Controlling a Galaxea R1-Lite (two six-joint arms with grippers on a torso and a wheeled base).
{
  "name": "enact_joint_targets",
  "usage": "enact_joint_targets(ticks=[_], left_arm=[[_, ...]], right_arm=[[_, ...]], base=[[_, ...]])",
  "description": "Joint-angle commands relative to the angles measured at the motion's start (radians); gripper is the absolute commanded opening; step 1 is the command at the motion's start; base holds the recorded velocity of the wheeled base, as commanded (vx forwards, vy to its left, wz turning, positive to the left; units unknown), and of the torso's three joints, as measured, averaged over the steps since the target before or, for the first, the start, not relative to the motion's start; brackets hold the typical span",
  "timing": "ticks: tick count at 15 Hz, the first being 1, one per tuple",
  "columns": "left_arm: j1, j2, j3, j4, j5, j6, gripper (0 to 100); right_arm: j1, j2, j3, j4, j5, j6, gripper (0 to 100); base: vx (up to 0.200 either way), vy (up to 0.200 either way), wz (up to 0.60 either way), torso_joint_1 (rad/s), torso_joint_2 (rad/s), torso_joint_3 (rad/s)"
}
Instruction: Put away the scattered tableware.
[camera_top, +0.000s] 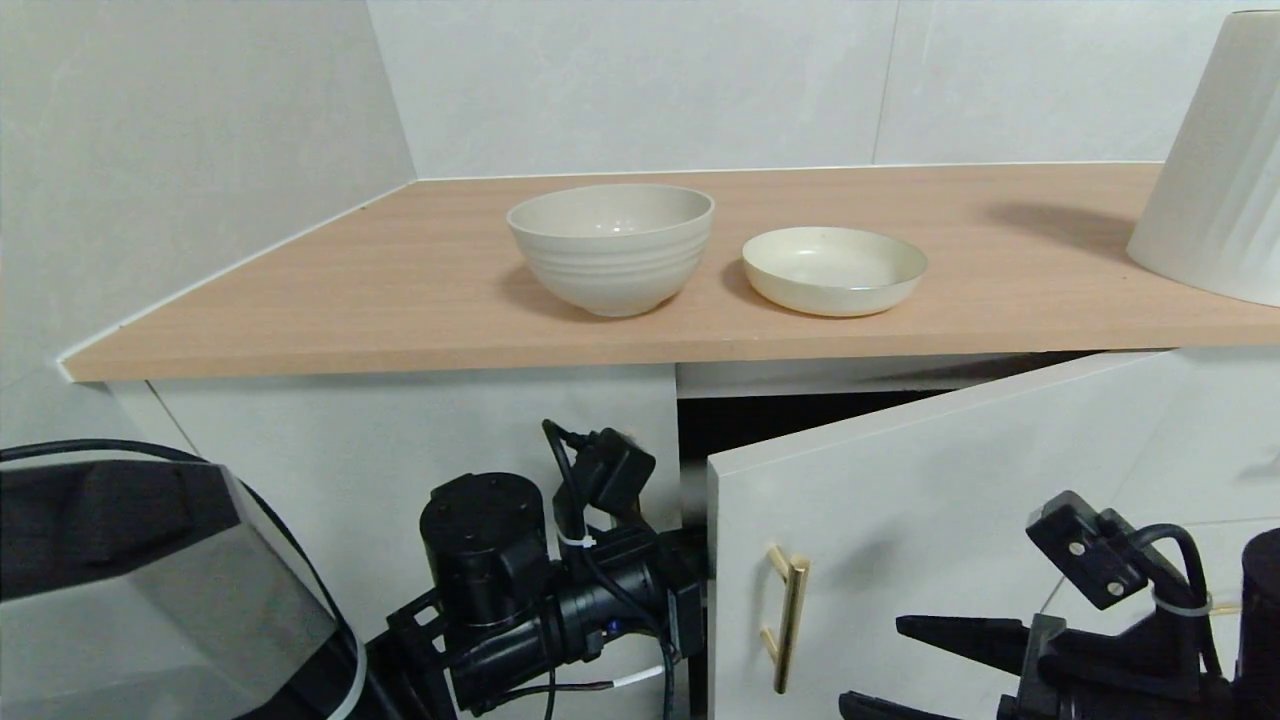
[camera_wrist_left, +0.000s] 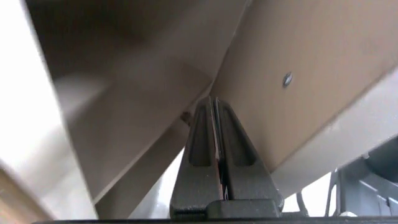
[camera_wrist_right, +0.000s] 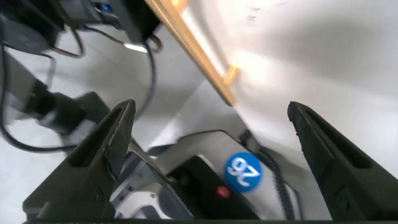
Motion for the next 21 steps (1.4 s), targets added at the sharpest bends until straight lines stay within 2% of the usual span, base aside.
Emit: enact_joint_targets(ticks=[1,3,10,16,21], left_arm=[[-0.001,-0.02,-0.002,-0.003,-0.001,-0.001,0],[-0.003,-0.026,0.022,-0.01,-0.003,-0.005,0],[-0.015,0.0,0.025,-0.022,0.007,-0.017,0],[-0.016,0.015,0.021,-0.022,0.004,-0.017,0],[-0.032,0.038,-0.004,-0.02,0.001,-0.017,0]], right_arm=[[-0.002,-0.08,0.01,0.057,0.002,-0.006,100],[0.0,-0.097,0.012,0.107,0.01,-0.009,100],[0.0,-0.083,0.021,0.107,0.036,-0.009,100],[0.003,-0.083,0.026,0.107,0.036,-0.009,100],[0.023,-0.085,0.03,0.107,0.036,-0.009,100]], base=[[0.0,0.0,0.0,0.0,0.0,0.0],[0.0,0.0,0.0,0.0,0.0,0.0],[0.0,0.0,0.0,0.0,0.0,0.0],[-0.2,0.0,0.0,-0.001,0.0,0.002],[0.0,0.0,0.0,0.0,0.0,0.0]])
